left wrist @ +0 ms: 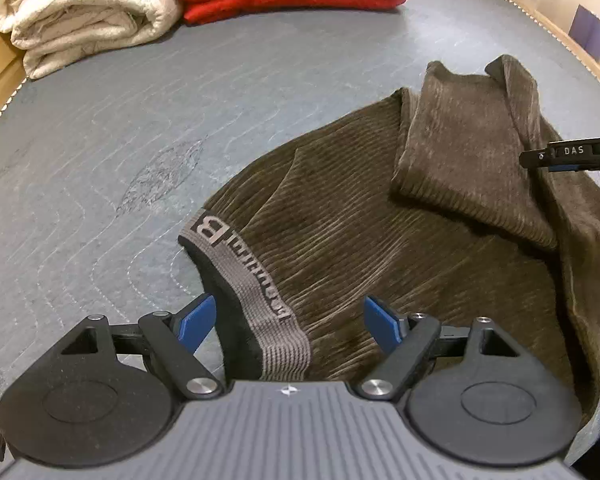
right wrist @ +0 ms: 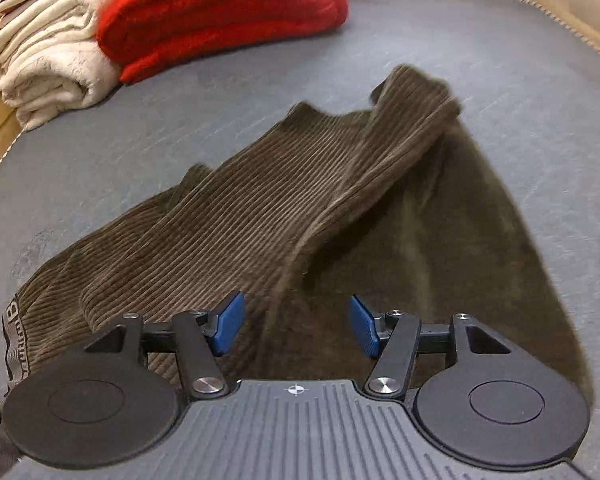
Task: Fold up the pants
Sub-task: 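Grasp a pant leg cuff with the right tool and lift it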
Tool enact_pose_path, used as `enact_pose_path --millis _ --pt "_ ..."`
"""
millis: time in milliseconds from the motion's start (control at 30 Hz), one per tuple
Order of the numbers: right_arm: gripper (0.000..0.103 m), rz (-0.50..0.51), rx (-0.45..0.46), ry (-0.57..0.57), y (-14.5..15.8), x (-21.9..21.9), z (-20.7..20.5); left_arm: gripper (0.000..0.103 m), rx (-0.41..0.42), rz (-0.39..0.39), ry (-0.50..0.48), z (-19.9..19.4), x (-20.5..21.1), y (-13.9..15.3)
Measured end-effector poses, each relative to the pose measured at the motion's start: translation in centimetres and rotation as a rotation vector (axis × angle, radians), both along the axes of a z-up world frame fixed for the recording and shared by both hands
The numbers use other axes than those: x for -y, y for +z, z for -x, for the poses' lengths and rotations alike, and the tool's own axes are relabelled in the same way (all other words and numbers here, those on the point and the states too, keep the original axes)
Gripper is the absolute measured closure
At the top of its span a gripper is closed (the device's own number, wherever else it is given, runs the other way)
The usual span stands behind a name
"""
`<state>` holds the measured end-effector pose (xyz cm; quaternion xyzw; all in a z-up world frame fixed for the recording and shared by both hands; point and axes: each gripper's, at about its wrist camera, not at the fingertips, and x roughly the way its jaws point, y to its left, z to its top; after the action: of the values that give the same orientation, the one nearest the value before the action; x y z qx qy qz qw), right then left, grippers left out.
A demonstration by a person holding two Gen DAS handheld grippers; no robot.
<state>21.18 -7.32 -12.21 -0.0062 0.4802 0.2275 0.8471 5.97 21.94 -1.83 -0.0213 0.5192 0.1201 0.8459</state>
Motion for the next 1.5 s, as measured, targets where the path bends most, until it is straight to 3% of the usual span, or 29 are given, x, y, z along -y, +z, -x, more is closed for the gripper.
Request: enact_pose_path --millis 33,67,133,333,567,667,800,933,1000,1167,1200,1233,1267,1333,1500 --pt "0.049 0.017 0.0 0.009 -0.3 -0.4 -0.1 0.018 -0.008 -0.006 0.002 0.0 -0.1 0.0" --pt "0.069 0.046 0.0 0.011 -0.5 -0.7 -0.1 0.018 -0.015 -0.013 0.005 0.0 0.0 -0.1" --pt "0.088 0.077 0.0 0.007 -0.6 -0.5 0.0 0.018 -0.033 -0.029 0.016 0.0 -0.2 -0.4" --pt "0.091 0.071 0.06 0.027 2.6 4.6 1.6 0.018 -0.027 -0.039 0.015 0.3 0.6 -0.2" --pt "0.093 0.101 -0.003 -0.029 2.7 17.0 4.6 0.017 0.0 -0.054 -0.057 1.7 3.2 0.6" --pt "0.103 0.159 -0.028 -0.018 2.0 22.4 7.5 0.017 0.015 -0.063 -0.092 2.2 3.8 1.0" --pt "0.103 0.182 -0.128 0.022 0.5 28.2 11.0 0.017 0.011 -0.077 -0.094 2.3 3.5 1.0" --pt "0.1 0.224 -0.103 -0.049 0.2 30.7 11.9 0.017 0.006 -0.059 -0.051 2.1 2.6 1.1" --pt "0.099 0.183 -0.044 -0.097 1.3 30.5 11.1 0.017 0.017 -0.046 -0.039 1.9 2.6 1.4" --pt "0.092 0.039 0.116 -0.105 4.0 25.7 7.8 0.017 -0.003 -0.068 -0.042 1.6 3.4 0.8" --pt "0.088 0.027 0.14 -0.091 4.2 24.1 7.1 0.017 -0.008 -0.071 -0.044 1.6 3.5 0.7" --pt "0.078 0.02 0.161 -0.072 4.4 22.4 6.2 0.017 -0.011 -0.074 -0.047 1.6 3.5 0.6" --pt "0.067 0.017 0.181 -0.055 4.3 20.8 5.5 0.017 -0.016 -0.08 -0.048 1.6 3.5 0.4" --pt "0.056 0.03 0.198 -0.026 3.9 17.6 3.8 0.017 -0.023 -0.088 -0.044 1.6 3.4 0.1" --pt "0.053 0.102 0.175 0.01 1.4 12.0 -0.4 0.017 -0.034 -0.08 -0.015 1.5 2.3 -0.2"
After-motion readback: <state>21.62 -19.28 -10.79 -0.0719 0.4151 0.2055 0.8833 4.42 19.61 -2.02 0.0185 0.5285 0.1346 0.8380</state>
